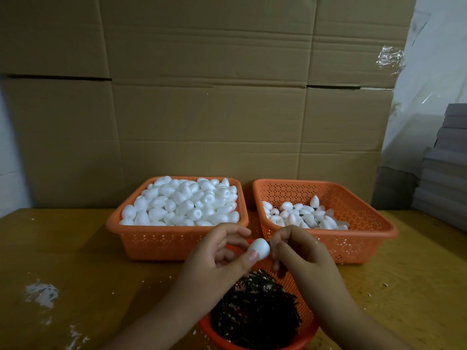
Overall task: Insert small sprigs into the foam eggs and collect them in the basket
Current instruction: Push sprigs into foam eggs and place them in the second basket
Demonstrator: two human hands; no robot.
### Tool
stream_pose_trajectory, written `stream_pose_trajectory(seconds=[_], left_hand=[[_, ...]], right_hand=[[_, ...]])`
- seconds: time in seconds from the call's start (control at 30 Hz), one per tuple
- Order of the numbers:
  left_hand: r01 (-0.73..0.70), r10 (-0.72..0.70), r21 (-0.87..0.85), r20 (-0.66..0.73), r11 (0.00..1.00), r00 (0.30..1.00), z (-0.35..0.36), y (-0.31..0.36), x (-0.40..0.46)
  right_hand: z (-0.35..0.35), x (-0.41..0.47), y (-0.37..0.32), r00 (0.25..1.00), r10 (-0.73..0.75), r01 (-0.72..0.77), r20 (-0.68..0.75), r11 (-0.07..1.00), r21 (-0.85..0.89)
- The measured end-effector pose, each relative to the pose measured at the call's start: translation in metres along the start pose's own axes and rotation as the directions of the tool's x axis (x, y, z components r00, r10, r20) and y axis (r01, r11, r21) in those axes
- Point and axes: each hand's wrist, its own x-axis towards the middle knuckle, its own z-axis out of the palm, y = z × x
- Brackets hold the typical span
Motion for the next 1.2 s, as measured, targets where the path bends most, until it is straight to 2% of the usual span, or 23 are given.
stream_pose_trajectory(seconds=[0.33, 0.77, 1.07, 1.2], left_hand=[[0.007, -0.01, 0.044, 0.06, 0.999, 0.998, -0.0007, 0.0009, -0.0006], [-0.021, 0.017, 0.057, 0.065, 0.998, 0.998, -0.0001, -0.0004, -0.0005], [-0.021, 0.018, 0.051, 0.063, 0.998, 0.998, 0.0003, -0.004, 0.0018], [-0.021, 0.018, 0.068, 0.055, 0.997, 0.998, -0.0002, -0.0069, 0.0027]], right_hand=[[-0.0015, 0.002, 0.0046, 0.999, -0.014, 0.014, -0.034, 1.0, 0.01], [-0.0005, 0.0017, 0.0025, 0.997, -0.04, 0.038, -0.06, 0.999, -0.036], [0.001, 0.0007, -0.0003, 0.998, -0.057, 0.057, 0.002, 0.998, 0.012], [0.0012, -0.0002, 0.0001, 0.991, -0.131, 0.131, 0.017, 0.991, -0.031]])
